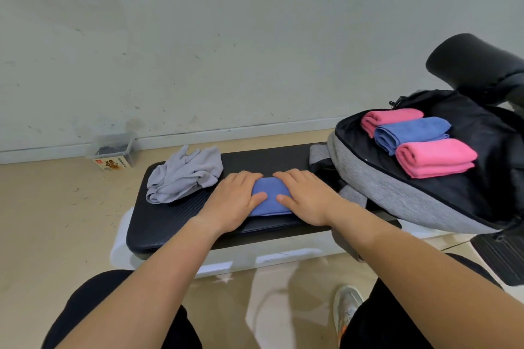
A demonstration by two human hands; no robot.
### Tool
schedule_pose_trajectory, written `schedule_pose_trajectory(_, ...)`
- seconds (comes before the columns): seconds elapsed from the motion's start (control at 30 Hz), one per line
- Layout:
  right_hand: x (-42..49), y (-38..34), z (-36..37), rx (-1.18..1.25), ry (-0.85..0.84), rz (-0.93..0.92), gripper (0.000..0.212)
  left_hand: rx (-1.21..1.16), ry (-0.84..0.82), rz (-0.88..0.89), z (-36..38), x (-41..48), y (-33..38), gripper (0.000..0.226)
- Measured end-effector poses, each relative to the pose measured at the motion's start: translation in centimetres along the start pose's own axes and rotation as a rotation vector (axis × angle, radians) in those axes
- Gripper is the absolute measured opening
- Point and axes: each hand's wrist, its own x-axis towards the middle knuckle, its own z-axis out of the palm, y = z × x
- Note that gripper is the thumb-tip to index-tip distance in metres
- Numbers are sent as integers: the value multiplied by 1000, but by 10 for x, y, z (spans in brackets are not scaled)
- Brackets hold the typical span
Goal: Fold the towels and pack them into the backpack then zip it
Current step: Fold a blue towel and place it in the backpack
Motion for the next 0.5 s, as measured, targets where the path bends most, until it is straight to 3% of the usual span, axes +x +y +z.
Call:
schedule_pose_trajectory(0.17,-23,1,-48,110,-39,45,54,-86,51,1,-36,-8,34,44)
schedule_pose_trajectory(0.33,-85,58,-116,531,313,207,49,-410,226,36,-75,18,120,34)
schedule_pose_trajectory(0.5,-137,149,-146,600,506,431,35,-669,230,72,-66,75,231,27)
